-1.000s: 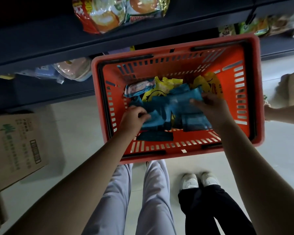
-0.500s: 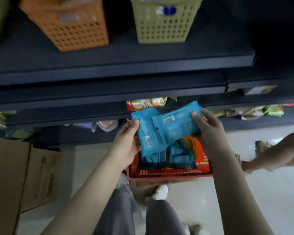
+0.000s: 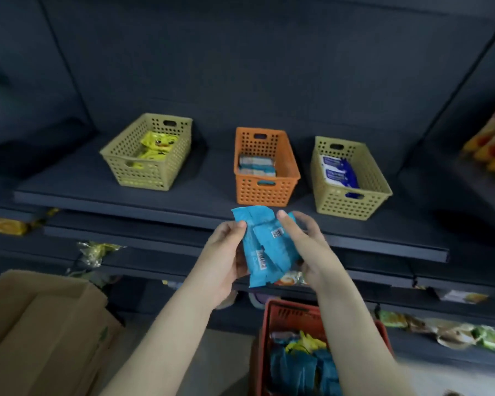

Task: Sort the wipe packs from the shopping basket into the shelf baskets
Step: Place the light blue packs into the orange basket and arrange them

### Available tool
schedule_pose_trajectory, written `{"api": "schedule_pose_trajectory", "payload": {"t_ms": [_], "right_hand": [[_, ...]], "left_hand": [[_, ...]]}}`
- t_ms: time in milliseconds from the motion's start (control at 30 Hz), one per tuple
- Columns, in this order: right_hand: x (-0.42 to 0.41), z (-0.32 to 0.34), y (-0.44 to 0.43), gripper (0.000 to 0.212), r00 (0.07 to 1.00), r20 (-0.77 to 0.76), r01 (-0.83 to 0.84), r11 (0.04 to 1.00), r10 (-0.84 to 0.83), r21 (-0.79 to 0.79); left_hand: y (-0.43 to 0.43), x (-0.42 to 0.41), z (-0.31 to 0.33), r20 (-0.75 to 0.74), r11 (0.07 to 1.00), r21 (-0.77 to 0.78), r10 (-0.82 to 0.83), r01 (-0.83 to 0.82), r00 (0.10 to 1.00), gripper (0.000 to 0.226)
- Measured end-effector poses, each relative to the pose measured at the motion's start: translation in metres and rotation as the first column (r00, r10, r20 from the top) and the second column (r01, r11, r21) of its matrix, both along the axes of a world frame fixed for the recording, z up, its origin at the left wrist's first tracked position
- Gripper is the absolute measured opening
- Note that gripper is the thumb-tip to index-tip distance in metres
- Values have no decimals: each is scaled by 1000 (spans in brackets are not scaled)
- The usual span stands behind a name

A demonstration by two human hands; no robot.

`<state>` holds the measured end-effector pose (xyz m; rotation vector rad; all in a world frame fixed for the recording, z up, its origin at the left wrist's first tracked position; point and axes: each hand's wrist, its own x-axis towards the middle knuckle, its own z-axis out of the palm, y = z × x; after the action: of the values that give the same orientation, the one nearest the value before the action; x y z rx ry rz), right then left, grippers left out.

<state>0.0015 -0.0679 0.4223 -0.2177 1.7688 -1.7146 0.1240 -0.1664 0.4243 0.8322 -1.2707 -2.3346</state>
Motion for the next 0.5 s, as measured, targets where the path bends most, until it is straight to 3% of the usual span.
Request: {"api": "schedule_pose_trajectory", "payload": {"t_ms": [167, 333, 500], "right_hand": [[41, 15, -78, 76, 999, 28, -45, 999, 45, -1], [60, 35, -131, 58, 982, 145, -105, 989, 120, -104], [60, 57, -155, 47, 912, 352, -88, 938, 212, -336]], "left_hand": [[-73, 33, 25, -12, 997, -77, 8, -9, 1000, 17], [-123, 48, 44, -32, 992, -125, 22, -26, 999, 20], [-152, 47, 58, -20, 986, -169, -15, 11, 1000, 18]]}}
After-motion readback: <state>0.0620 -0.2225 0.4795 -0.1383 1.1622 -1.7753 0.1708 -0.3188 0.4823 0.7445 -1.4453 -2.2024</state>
